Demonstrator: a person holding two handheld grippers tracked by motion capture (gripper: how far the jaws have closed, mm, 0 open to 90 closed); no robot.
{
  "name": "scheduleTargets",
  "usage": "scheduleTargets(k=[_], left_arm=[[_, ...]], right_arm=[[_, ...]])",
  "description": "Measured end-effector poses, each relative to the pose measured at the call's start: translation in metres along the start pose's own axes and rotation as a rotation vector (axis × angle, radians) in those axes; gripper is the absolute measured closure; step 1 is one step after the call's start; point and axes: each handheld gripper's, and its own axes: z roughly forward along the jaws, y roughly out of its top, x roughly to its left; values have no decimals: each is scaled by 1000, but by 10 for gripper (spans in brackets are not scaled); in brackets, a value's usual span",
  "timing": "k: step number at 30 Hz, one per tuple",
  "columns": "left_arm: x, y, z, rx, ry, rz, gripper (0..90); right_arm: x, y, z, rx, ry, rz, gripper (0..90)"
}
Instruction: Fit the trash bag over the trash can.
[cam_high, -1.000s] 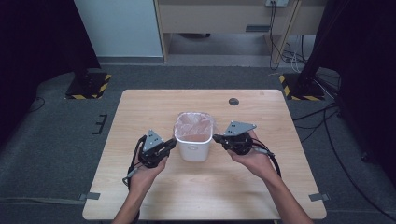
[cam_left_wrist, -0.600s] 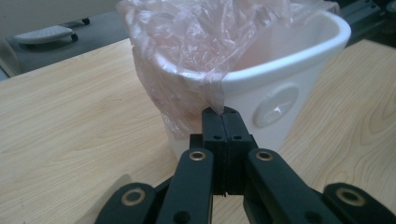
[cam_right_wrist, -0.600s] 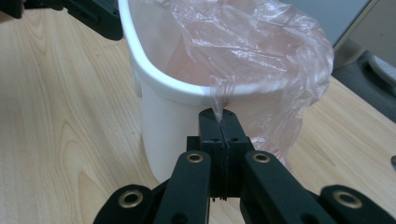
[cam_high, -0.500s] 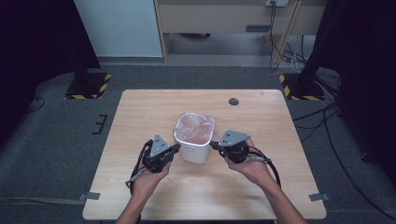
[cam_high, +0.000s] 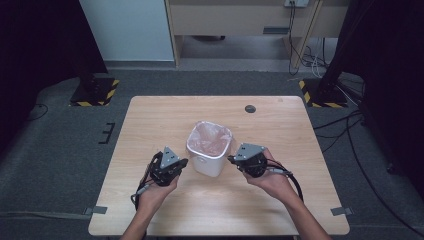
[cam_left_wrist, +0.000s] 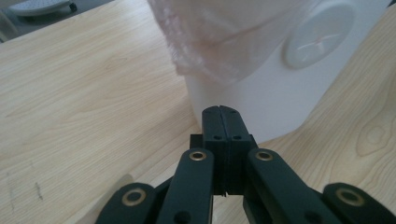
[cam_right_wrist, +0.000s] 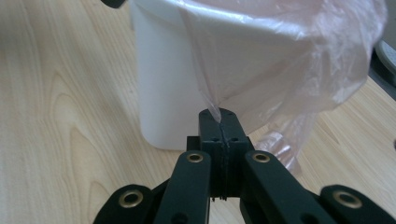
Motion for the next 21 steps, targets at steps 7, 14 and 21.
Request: scheduleTargets(k=[7,14,21], left_arm=[[1,5,-9,-76,29,-22,729],[1,10,-7,-97,29,-20,586],[-5,15,-2,-100,9,-2,566]], right_arm=[[1,5,-7,-65,35,23,900],[2,10,-11,-94,54,24,900],[3,10,-11,-93,71,24,900]])
